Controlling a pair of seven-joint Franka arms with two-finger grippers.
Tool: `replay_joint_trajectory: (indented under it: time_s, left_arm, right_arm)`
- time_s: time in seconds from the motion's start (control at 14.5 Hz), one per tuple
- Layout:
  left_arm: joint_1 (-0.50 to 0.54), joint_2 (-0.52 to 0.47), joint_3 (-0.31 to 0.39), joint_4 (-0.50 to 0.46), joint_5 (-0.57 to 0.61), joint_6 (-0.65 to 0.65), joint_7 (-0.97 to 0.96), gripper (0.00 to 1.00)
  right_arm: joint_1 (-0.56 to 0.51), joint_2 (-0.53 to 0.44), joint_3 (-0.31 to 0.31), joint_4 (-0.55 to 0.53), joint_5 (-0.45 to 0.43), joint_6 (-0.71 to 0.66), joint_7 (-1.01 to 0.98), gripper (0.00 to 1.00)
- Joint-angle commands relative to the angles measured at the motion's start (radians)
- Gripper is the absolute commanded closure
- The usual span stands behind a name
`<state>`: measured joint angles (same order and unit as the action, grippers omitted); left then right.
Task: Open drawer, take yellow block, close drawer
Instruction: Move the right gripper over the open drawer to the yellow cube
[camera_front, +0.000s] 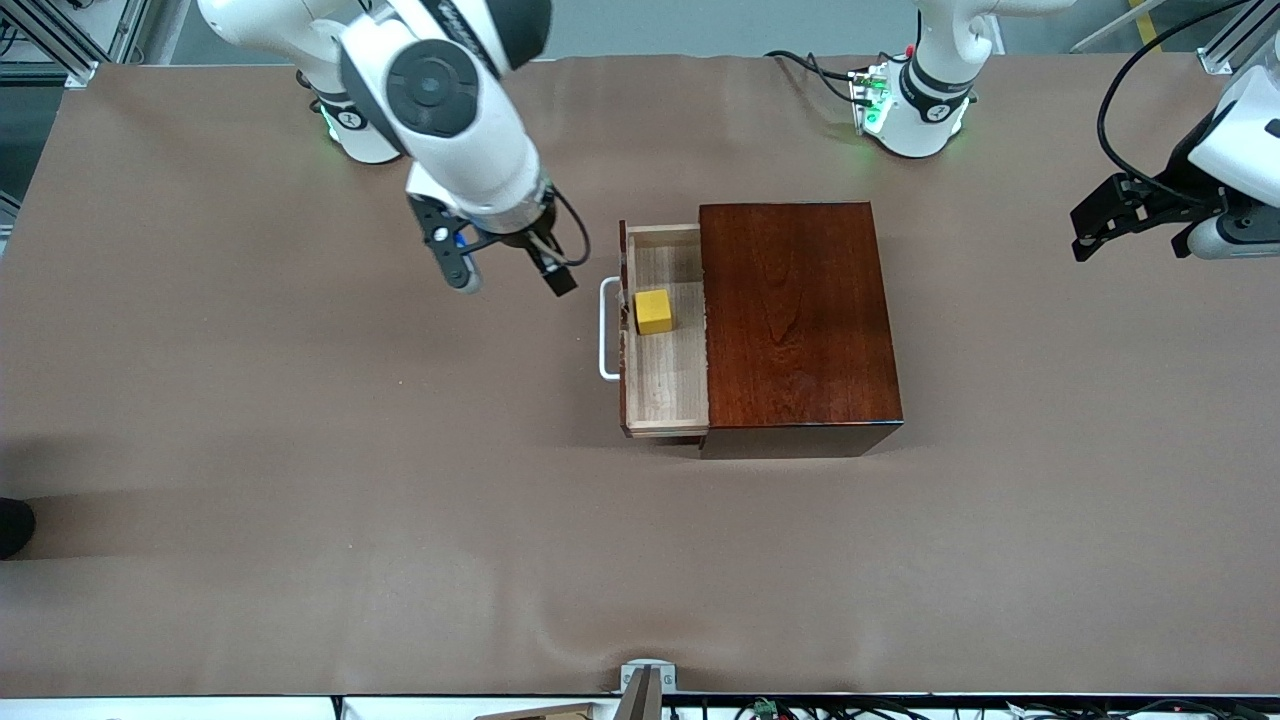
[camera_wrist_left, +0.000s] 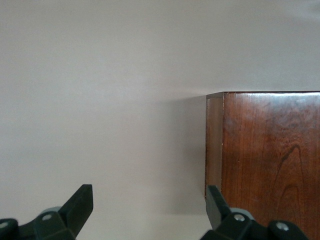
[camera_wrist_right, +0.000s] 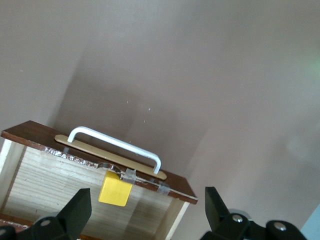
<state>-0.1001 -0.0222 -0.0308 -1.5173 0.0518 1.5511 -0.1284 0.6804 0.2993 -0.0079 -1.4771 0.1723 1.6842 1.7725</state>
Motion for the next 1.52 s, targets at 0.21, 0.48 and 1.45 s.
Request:
replay_joint_trajectory:
  time_s: [0.21, 0.48, 1.45]
  left_arm:
    - [0.105, -0.047, -0.124, -0.052, -0.018, -0.014, 0.033, 0.0]
    - [0.106, -0.051, -0.124, -0.066, -0.018, -0.014, 0.033, 0.0]
    - [0.115, -0.027, -0.121, -0.07, -0.018, 0.003, 0.033, 0.0]
  right_arm:
    - [0.054, 0.092, -0.01, 0.018, 0.01, 0.107, 0.202, 0.0]
    - [0.097, 0.15, -0.01, 0.023, 0.01, 0.219, 0.31, 0.0]
    - [0.166, 0.268, -0.015, 0.02, -0.037, 0.338, 0.426, 0.0]
